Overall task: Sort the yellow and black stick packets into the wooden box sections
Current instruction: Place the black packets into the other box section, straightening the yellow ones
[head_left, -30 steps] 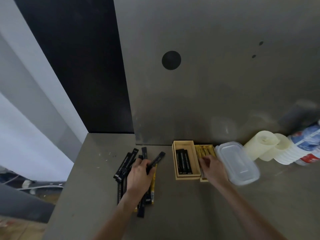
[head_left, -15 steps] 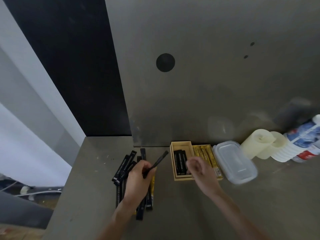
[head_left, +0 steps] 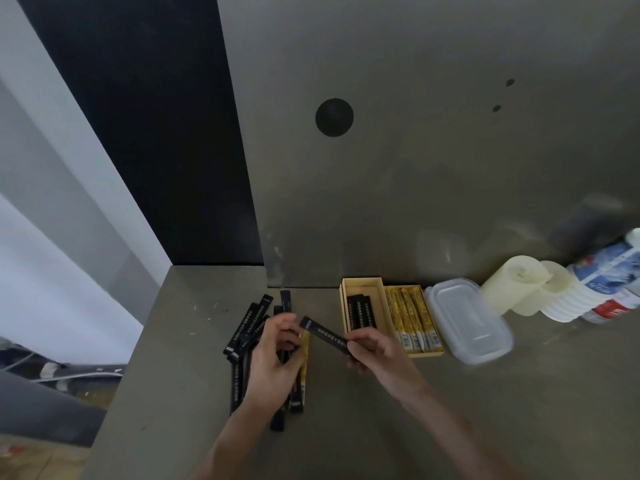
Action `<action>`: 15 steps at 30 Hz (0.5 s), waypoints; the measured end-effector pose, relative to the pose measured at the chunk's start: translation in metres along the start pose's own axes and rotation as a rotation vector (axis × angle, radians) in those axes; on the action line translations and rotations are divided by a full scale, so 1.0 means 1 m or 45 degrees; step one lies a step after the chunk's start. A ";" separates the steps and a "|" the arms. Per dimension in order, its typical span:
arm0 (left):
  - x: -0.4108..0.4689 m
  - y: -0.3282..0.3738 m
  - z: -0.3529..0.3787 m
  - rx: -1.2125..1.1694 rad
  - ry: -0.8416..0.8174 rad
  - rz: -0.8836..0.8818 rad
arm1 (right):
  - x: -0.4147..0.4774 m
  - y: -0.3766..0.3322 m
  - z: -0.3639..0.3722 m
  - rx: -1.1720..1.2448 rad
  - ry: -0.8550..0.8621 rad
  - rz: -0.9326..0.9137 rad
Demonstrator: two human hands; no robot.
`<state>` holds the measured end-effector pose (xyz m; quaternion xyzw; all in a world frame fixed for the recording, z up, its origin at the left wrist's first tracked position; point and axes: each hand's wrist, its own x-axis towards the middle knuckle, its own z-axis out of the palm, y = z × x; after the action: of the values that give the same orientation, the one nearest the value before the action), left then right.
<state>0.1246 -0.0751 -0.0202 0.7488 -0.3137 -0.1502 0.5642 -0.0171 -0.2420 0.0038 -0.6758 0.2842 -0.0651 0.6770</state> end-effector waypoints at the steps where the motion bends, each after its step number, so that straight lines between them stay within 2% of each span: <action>1: 0.001 -0.001 0.000 -0.079 -0.029 -0.006 | 0.000 0.000 0.000 -0.010 0.003 0.009; 3: 0.003 0.001 0.001 -0.145 -0.058 0.005 | -0.001 0.001 0.000 -0.027 0.002 0.015; 11: 0.007 0.001 0.010 0.000 -0.082 -0.119 | -0.005 0.008 0.000 -0.102 -0.034 -0.052; 15: 0.004 0.002 0.011 0.057 -0.176 -0.135 | -0.005 0.012 -0.001 0.084 0.067 -0.014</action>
<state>0.1208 -0.0860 -0.0215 0.7647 -0.3149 -0.2241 0.5155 -0.0251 -0.2395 -0.0061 -0.6529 0.2959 -0.0960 0.6906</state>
